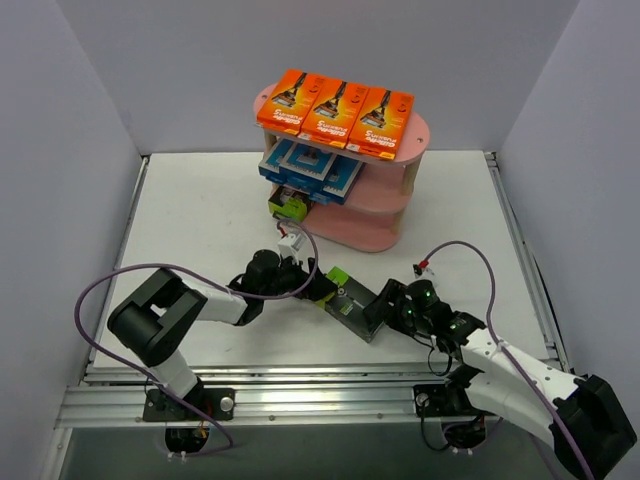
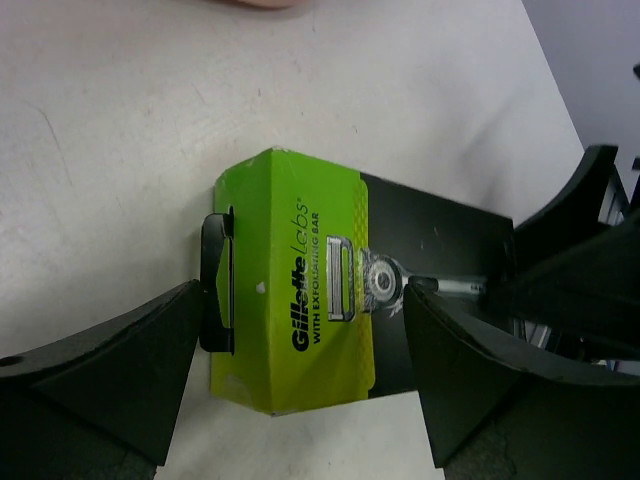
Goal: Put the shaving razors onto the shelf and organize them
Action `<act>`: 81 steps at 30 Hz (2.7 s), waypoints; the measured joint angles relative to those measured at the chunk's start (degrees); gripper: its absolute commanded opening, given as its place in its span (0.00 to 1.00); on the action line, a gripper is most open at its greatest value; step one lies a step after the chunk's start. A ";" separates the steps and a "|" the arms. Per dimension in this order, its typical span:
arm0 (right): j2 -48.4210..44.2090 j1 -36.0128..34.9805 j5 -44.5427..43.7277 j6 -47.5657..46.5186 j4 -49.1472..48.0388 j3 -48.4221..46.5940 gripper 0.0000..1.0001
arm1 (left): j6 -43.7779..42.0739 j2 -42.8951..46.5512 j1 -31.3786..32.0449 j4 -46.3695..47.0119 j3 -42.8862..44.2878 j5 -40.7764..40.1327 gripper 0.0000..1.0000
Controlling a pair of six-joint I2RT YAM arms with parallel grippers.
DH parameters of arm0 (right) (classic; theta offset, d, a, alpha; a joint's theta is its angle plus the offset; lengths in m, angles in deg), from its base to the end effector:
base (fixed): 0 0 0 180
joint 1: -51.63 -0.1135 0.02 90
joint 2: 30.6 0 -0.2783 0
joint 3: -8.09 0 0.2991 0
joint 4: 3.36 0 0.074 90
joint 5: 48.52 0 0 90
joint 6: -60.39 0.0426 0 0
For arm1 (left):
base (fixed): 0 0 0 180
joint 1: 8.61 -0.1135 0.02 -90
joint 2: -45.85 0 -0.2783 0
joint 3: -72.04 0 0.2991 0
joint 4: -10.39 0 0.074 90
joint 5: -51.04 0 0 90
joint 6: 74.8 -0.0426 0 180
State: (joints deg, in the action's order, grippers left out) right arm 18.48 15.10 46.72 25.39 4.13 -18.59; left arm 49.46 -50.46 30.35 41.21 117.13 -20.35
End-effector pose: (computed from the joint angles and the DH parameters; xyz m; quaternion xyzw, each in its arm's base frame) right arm 0.1706 0.1312 0.1518 0.1162 0.8571 0.3861 0.3207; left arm 0.2598 -0.2276 0.1171 0.1254 0.8059 -0.4425 0.3729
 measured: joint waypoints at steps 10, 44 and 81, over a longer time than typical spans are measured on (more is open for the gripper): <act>10.01 5.60 0.24 -6.14 -3.17 -4.81 0.70 | 3.21 2.19 5.31 6.86 -7.82 -5.53 0.87; 19.87 21.42 9.01 -22.49 -6.78 -16.09 0.70 | 20.87 25.09 19.34 -3.50 -21.79 -19.65 0.94; 15.12 28.37 13.44 -24.57 -7.17 -10.58 0.70 | 55.19 -16.96 19.23 44.37 -22.08 -26.62 0.52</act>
State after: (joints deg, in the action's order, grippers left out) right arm 33.60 43.47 60.16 0.83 -3.04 -29.17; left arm 104.65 -67.42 49.58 85.58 95.05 -46.97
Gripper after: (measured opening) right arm 0.699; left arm 0.543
